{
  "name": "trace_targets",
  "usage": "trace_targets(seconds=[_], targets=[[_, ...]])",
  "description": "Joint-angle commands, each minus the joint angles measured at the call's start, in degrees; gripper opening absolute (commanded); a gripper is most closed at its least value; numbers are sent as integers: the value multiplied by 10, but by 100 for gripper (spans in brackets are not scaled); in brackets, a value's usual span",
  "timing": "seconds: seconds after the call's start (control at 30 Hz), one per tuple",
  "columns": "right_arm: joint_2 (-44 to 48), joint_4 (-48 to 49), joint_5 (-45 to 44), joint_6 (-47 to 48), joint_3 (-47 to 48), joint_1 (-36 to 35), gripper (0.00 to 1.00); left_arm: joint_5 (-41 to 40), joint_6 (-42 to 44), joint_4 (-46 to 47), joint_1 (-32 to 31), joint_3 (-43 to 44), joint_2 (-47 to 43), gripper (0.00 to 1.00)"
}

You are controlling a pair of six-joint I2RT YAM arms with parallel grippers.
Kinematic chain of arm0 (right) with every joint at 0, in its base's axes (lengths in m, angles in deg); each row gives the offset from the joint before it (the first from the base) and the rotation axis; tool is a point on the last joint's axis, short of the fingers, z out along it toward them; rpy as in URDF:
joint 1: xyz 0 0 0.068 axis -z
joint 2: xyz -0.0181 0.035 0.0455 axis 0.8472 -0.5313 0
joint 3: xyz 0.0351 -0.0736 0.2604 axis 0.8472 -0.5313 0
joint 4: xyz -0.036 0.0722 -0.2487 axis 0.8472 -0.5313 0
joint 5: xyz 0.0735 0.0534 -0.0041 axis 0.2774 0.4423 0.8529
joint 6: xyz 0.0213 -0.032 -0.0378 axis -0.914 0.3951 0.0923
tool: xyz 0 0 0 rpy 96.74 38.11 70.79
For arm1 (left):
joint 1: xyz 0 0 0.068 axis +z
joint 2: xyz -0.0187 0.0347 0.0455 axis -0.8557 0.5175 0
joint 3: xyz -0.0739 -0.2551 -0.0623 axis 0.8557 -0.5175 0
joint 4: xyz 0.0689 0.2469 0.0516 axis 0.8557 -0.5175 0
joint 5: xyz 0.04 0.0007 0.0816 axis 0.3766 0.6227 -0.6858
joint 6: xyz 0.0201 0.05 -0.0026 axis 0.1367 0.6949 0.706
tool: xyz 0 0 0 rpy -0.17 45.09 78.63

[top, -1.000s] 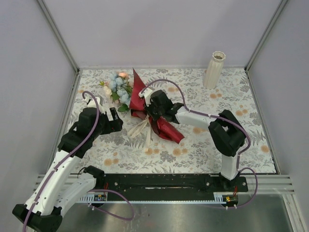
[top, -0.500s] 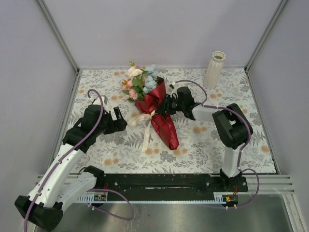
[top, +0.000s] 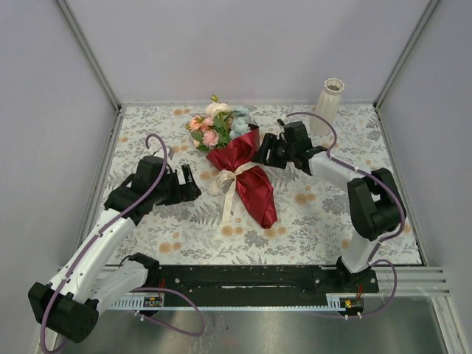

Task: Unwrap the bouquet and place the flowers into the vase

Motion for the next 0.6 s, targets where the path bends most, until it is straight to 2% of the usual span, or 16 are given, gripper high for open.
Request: trace_targets(seconds=[0.0, 0.1, 0.2, 0.4, 0.57], targets=[[81, -133, -89, 17, 72, -2, 66, -18, 47, 1, 3, 31, -16, 94], [98, -184, -94, -1, 97, -16, 64, -31, 78, -7, 3, 45, -28, 96], [125, -180, -126, -20, 86, -62, 63, -57, 83, -9, 3, 45, -42, 99], [147, -122, -239, -139, 24, -160, 60, -52, 84, 32, 2, -13, -101, 99], [128, -78, -294, -203, -23, -213, 58, -84, 85, 26, 1, -11, -132, 99]])
